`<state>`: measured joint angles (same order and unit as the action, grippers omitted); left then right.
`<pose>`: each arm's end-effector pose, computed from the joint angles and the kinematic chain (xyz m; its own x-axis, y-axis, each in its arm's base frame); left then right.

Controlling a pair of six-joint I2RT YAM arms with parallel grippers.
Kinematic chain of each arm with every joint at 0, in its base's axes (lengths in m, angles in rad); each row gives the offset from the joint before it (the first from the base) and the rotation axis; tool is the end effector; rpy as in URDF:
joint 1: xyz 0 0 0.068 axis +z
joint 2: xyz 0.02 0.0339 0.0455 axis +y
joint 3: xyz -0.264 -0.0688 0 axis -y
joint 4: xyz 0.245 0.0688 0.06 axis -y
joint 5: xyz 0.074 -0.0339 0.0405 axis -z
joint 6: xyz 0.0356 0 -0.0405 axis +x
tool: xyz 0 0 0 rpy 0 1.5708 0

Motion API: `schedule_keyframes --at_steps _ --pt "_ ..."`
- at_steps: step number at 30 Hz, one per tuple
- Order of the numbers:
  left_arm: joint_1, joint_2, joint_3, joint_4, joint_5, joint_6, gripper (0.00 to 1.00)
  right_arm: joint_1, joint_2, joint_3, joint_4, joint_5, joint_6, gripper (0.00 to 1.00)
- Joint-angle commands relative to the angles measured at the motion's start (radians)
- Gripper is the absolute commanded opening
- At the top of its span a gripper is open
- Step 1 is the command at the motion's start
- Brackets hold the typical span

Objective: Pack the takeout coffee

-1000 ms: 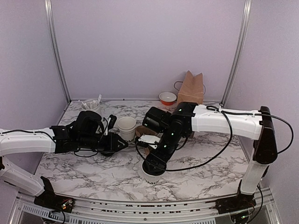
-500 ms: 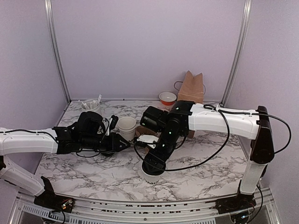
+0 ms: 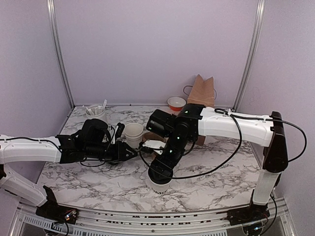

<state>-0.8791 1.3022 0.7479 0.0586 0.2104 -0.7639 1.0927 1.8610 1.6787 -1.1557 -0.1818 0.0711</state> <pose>0.1764 -0.2247 0.2383 -0.8212 -0.0691 -0.5665 0.4187 0.6017 -0.6802 0.1657 0.3337 0.2750 -0.5099 -0.8322 -0.2176 -0.8584 0.4758 0.1919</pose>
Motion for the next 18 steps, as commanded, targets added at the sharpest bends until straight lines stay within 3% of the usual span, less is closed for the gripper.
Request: schedule_keyframes --at_steps 1,18 --pt "-0.006 -0.007 -0.010 0.026 0.011 -0.006 0.34 0.016 0.021 0.040 -0.014 -0.004 0.003 0.81" --pt "-0.015 -0.015 -0.010 0.026 0.009 -0.011 0.34 0.026 0.033 0.060 -0.033 0.050 0.026 0.81"
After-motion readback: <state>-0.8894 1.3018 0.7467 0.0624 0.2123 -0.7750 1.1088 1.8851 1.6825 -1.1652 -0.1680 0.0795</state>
